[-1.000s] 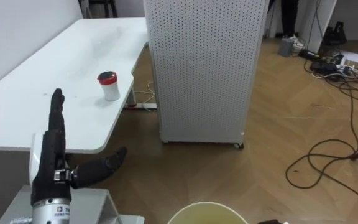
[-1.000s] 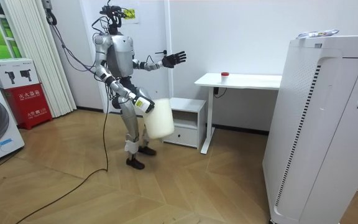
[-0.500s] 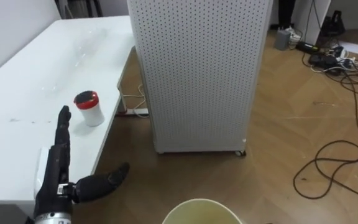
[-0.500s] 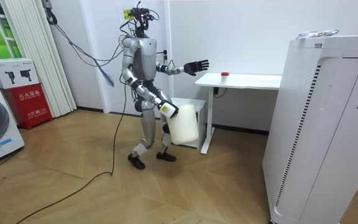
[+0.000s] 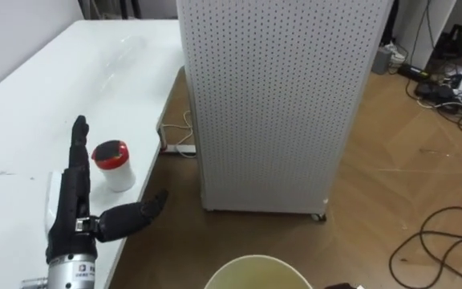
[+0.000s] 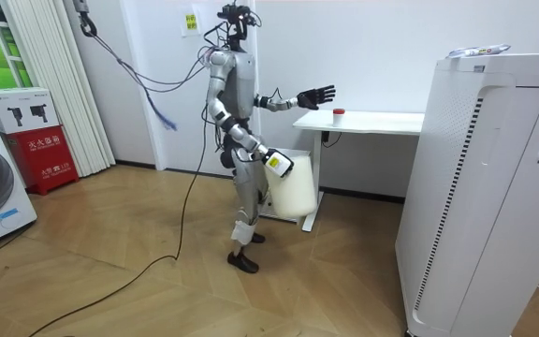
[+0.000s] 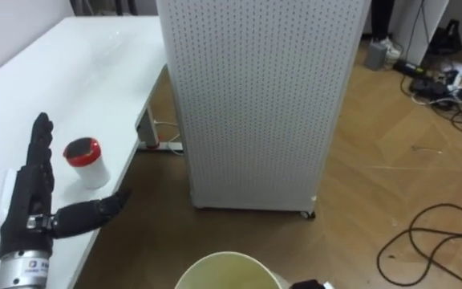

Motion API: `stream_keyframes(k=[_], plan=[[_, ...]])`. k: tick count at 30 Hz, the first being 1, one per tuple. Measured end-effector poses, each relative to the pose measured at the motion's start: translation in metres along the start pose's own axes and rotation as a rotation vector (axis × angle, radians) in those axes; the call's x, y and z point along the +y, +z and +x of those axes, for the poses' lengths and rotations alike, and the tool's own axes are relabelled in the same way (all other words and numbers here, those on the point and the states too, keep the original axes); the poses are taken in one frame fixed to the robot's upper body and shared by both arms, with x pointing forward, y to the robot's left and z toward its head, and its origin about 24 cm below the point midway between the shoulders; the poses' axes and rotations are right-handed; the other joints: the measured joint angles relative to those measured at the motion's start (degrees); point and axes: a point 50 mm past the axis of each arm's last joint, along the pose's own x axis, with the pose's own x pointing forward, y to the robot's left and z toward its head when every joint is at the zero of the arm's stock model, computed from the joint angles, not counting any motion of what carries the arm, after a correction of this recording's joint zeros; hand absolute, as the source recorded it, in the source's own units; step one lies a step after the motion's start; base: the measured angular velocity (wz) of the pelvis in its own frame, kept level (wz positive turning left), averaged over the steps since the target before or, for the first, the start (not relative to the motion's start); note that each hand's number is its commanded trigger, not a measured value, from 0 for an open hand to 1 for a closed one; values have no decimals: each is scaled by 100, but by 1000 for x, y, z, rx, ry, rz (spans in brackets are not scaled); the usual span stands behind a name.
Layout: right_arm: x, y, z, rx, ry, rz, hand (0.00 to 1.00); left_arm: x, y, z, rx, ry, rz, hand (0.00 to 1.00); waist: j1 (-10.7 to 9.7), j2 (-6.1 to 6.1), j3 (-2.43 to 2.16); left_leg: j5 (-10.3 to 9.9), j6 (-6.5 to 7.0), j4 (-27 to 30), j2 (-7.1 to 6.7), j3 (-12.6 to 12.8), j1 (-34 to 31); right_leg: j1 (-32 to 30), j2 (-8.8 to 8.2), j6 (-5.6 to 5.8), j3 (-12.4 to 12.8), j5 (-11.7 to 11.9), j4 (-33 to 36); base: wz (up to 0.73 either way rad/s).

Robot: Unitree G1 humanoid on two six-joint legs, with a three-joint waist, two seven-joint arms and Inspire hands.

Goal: Pick garbage

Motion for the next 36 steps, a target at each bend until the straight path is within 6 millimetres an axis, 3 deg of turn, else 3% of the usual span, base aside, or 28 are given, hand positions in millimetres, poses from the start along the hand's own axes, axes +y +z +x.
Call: stream_keyframes(k=[4, 9, 14, 15, 17, 18, 19, 20, 21, 22, 23, 24, 25, 28, 36], plan=[[-1, 2, 0, -7, 15, 2, 100, 2, -1, -4, 8, 7, 5, 0, -1, 16, 0, 60, -103, -323, 206, -33, 347, 535, 255, -70, -50, 121, -681, 0], [-5, 5, 0, -22, 15, 5, 100, 4, 5, -2, -21, 16, -3, 0, 10, 24, -8, 122, -196, -742, 236, -57, 617, 741, 322, -76, -67, 124, -959, 1], [-3, 8, 1, -32, 28, -28, 100, 6, 5, -8, -14, 18, 0, 0, 27, 29, -14, 125, -201, -856, 256, -113, 793, 1021, 375, -65, -62, 169, -1309, -1], [-3, 9, 1, -35, 30, -28, 100, 7, 5, -9, -11, 20, 2, 0, 61, 29, -14, 125, -201, -810, 256, -101, 808, 1120, 391, -52, 37, 206, -1442, 0], [0, 7, 1, -32, 36, -19, 100, 8, 3, -11, -2, 22, 6, 0, 125, -35, 23, 74, -315, -141, 181, -27, 434, 1361, 316, -10, 661, 310, -1725, 17], [-1, 6, 0, -31, 30, -7, 100, 7, 6, -9, -17, 21, -1, 0, 98, -67, 22, 148, -407, -405, 161, -66, 85, 1414, 265, 10, 1083, 316, -1814, 63], [-5, 3, -1, -16, 11, 2, 100, 6, 12, -7, -44, 25, -5, 0, 139, -125, 0, 554, -214, -530, 210, 106, -248, 1338, 191, 135, 1105, 233, -1751, 50], [-4, 1, -2, -7, 13, 3, 100, 7, 12, -7, -45, 34, -2, 0, 249, -160, -20, 621, -176, -564, 190, 236, -199, 1291, 161, 181, 1051, 228, -1709, 20], [-1, 1, -3, -7, 25, -1, 100, 12, 12, -7, -48, 56, 9, 0, 359, -150, -11, 636, -153, -671, 193, 272, -108, 1263, 145, 244, 747, 266, -1716, -13], [1, 2, -2, -15, 41, -9, 100, 17, 12, -6, -47, 79, 22, 0, 444, -136, -2, 635, -153, -689, 178, 191, -48, 1261, 145, 244, 520, 324, -1782, -8], [2, 4, -2, -21, 49, -12, 100, 20, 12, -6, -47, 91, 27, 0, 478, -128, 4, 635, -153, -692, 166, 102, -22, 1245, 178, 234, 462, 389, -1881, -10], [2, 6, -2, -31, 56, -19, 100, 23, 11, -6, -45, 110, 31, 0, 491, -95, 20, 633, -155, -747, 132, -84, 62, 1242, 211, 170, 330, 503, -2041, 0], [3, 5, -4, -32, 55, -17, 100, 24, 10, -8, -37, 113, 32, 0, 481, -38, -6, 634, -156, -872, 120, -134, 181, 1331, 208, 162, 225, 535, -2009, 5], [4, 5, -4, -32, 64, -15, 100, 23, 8, -10, -28, 106, 33, 0, 422, 32, -3, 656, -170, -1069, 104, -200, 344, 1441, 211, 161, 78, 535, -2001, 8], [5, 3, -5, -21, 93, -18, 100, 24, 6, -13, -17, 118, 37, 0, 325, -3, 15, 657, -173, -1081, 84, -229, 373, 1459, 217, 160, -32, 535, -1954, 1]])
